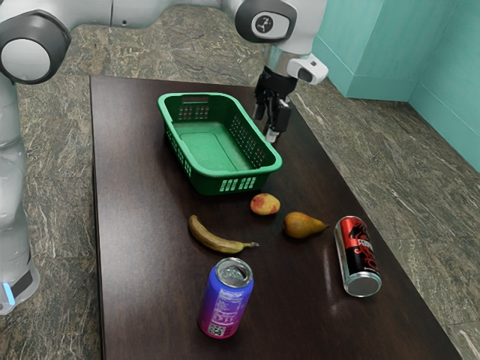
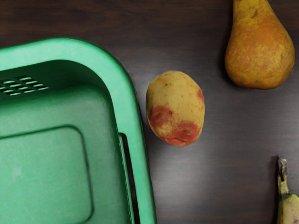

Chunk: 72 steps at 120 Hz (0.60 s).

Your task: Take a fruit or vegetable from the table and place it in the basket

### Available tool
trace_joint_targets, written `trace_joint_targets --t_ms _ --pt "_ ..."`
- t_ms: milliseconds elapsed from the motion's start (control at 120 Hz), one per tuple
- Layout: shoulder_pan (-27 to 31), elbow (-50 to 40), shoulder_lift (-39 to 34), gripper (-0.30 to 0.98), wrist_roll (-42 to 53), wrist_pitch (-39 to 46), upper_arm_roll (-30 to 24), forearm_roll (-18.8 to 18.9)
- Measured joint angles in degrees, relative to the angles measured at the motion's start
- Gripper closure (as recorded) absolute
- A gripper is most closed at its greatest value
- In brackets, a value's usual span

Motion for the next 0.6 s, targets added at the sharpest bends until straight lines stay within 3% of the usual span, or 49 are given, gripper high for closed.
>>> trace_joint_targets --t_ms 25,50,83,117,150,267,325,442,600 --pt "-11.33 10.01 0.6 0.0 1.01 -1.16 11.5 -0.65" --pt "-18.54 16.41 -0.39 0.0 1.97 -2.17 18.72 -1.01" --pt "-24.36 21.42 -1.5 0.0 3.28 -3.33 24.38 -1.16" --pt "-25.69 24.1 -2.02 0.0 5.33 -4.22 26.68 -1.14" --pt "-22.94 25.4 -2.09 0.0 7.85 -4.79 26.84 -0.93" --pt "-3.82 23.73 1.67 0.0 16.04 -7.61 24.87 -0.18" --pt "4.33 22.96 6.82 0.0 19.56 -9.18 22.48 3.32" --pt "-3.48 22.95 13.07 0.0 25.84 -9.51 19.17 9.05" --pt "-4.38 21.01 14.3 0.0 33.33 -8.31 14.31 9.95"
